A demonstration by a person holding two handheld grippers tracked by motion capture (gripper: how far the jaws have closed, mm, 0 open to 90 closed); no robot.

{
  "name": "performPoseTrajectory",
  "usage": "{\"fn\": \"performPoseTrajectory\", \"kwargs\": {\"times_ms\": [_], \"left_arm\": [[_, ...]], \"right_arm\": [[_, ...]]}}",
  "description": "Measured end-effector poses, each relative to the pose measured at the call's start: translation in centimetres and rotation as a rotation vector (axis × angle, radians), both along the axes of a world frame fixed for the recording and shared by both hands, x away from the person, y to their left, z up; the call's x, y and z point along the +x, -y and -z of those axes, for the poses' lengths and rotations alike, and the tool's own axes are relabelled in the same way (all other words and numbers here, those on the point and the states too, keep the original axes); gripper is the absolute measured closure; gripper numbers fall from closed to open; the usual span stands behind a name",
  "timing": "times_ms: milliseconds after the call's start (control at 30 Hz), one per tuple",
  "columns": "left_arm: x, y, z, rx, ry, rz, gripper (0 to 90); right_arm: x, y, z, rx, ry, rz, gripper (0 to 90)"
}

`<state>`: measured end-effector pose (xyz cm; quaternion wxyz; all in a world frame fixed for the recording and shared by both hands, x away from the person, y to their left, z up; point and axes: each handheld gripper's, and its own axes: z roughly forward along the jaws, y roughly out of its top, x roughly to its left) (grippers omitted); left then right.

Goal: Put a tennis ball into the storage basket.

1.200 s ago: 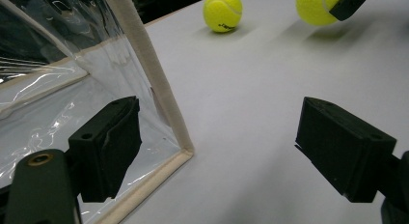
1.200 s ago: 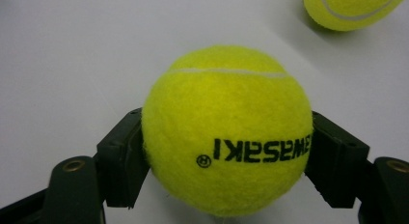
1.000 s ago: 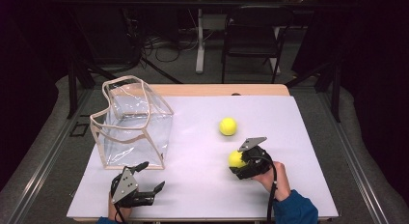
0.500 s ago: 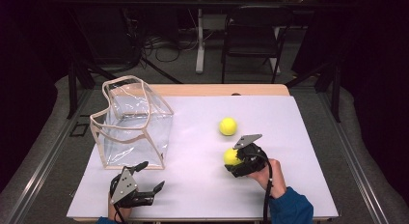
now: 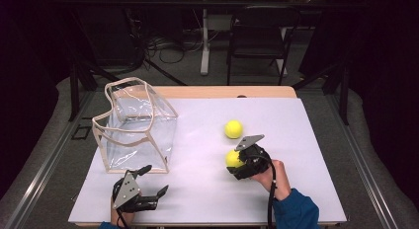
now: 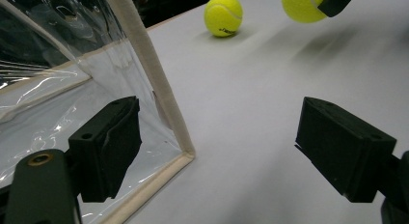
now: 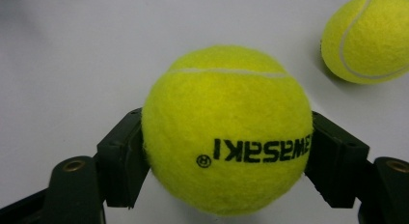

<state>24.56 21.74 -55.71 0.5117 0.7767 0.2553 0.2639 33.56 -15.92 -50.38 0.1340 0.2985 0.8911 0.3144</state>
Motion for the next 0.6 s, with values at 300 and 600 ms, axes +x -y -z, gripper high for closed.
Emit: {"fn": "performPoseTrajectory", "kwargs": {"times_ms": [300, 600], "left_arm": [[0.0, 0.0, 0.0, -0.001, 0.004, 0.001, 16.0], [-0.1, 0.1, 0.0, -0.001, 0.009, 0.001, 16.0]], "right_arm": [[0.4, -0.7, -0.4, -0.003, 0.004, -0.012, 25.3], [0.5, -1.9, -0.8, -0.009, 0.014, -0.04, 25.4]]}}
